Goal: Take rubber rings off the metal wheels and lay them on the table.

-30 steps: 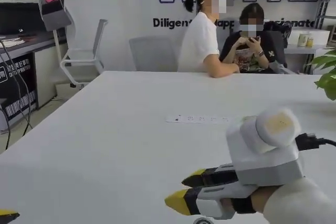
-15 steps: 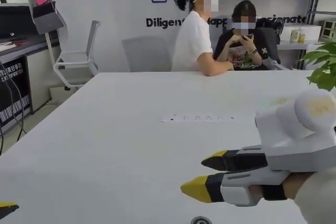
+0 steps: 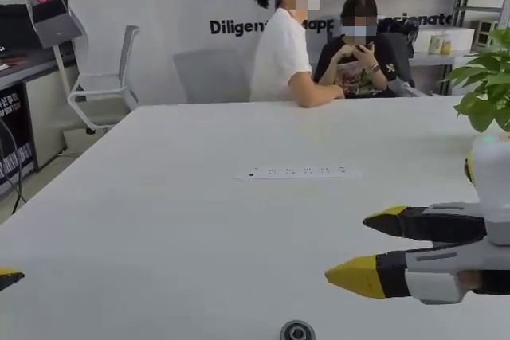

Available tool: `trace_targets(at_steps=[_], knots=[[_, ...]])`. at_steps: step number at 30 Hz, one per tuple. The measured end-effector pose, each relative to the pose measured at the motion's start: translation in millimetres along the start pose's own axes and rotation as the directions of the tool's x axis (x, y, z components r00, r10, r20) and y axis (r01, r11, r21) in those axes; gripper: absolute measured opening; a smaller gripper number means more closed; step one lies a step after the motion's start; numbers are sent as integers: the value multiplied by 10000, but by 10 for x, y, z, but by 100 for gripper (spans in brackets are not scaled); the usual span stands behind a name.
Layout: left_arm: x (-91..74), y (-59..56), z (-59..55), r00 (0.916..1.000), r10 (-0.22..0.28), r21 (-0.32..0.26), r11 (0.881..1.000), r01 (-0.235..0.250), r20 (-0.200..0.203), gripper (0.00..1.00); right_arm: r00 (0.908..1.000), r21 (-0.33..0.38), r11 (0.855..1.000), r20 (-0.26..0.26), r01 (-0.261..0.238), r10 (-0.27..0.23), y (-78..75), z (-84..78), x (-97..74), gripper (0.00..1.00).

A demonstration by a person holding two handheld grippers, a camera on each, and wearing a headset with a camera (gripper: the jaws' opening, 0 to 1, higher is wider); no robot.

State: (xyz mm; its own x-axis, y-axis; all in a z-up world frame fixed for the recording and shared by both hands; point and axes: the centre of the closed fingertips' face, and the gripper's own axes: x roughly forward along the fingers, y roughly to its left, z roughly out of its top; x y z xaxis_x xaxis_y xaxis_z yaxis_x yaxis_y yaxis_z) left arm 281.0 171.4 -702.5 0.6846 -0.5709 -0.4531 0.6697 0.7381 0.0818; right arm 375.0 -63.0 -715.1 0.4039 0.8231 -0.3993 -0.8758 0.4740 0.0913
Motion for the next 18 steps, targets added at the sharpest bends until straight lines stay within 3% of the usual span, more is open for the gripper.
trace_targets(at_steps=[18], knots=[[258, -53, 424, 9968, -758, 1198, 9902, 722, 258, 100, 9991, 980, 9949, -393, 222, -184, -114, -445, -139, 80]])
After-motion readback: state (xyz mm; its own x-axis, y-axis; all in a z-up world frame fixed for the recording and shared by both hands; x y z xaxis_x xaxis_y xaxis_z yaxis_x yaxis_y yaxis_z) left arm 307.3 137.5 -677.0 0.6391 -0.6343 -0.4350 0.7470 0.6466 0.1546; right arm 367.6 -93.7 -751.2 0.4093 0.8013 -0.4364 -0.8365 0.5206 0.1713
